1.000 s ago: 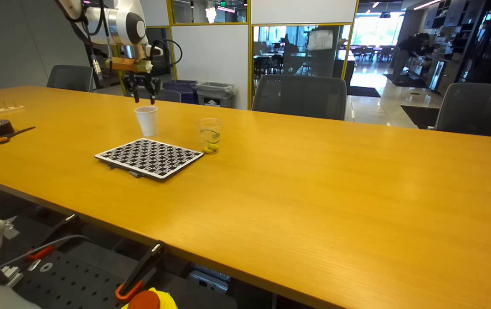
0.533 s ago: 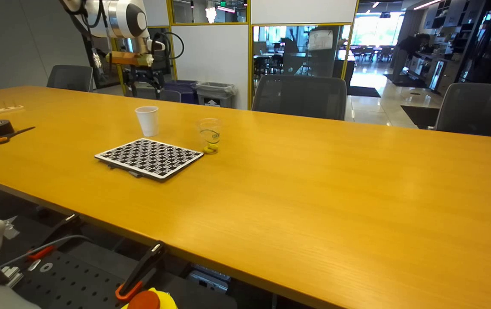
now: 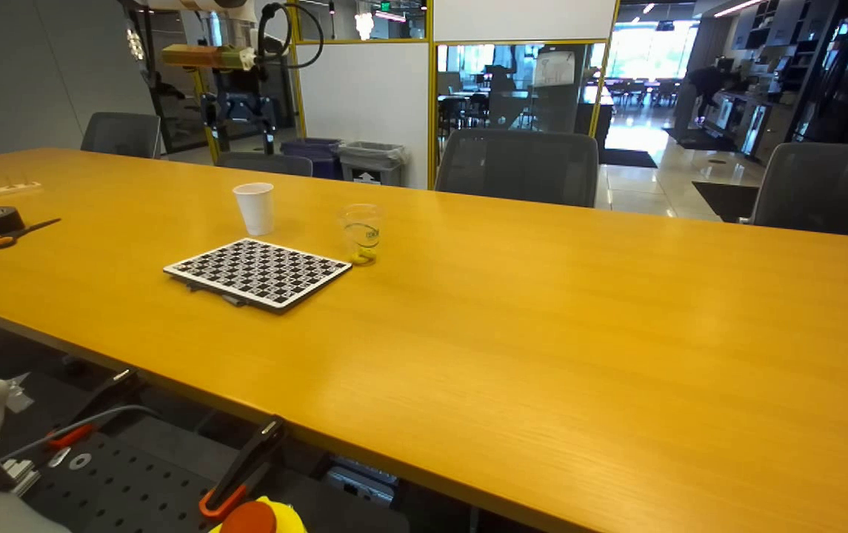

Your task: Put the yellow objects inside the transparent cup and the orange objects inside the white cup.

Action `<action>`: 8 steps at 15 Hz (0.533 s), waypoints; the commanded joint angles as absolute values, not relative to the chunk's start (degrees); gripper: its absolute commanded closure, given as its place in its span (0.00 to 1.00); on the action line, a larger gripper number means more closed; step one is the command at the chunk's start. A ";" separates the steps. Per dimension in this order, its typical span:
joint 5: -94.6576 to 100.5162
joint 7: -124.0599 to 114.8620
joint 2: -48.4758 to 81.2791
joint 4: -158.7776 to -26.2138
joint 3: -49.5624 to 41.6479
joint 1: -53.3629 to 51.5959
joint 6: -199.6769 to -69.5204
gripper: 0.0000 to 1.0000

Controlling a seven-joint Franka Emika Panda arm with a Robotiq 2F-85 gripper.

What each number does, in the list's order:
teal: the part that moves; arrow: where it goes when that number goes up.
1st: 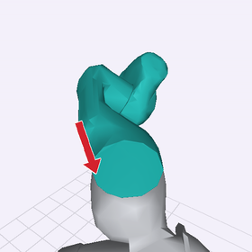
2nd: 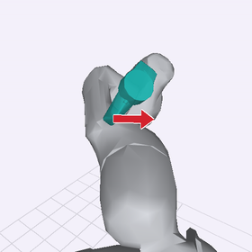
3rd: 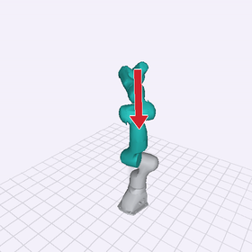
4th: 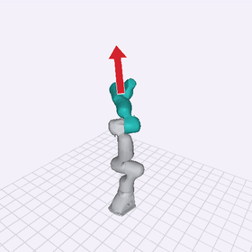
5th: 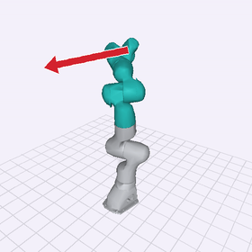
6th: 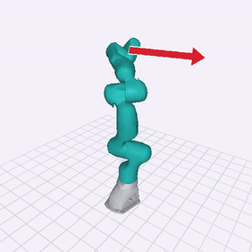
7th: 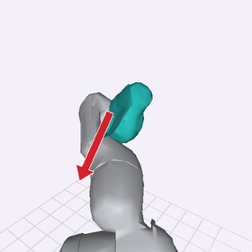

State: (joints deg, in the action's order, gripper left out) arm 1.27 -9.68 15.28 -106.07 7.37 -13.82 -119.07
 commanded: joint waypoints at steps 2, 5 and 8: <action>1.46 -7.92 -1.12 -122.95 7.82 -11.66 -117.91 0.00; 1.82 -7.55 -10.62 -132.55 7.79 -10.71 -120.00 0.00; 1.02 -5.99 -20.01 -140.57 7.32 -9.78 -121.59 0.00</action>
State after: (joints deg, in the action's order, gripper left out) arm 1.44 -8.16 -8.68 -130.81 7.36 -11.05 -118.66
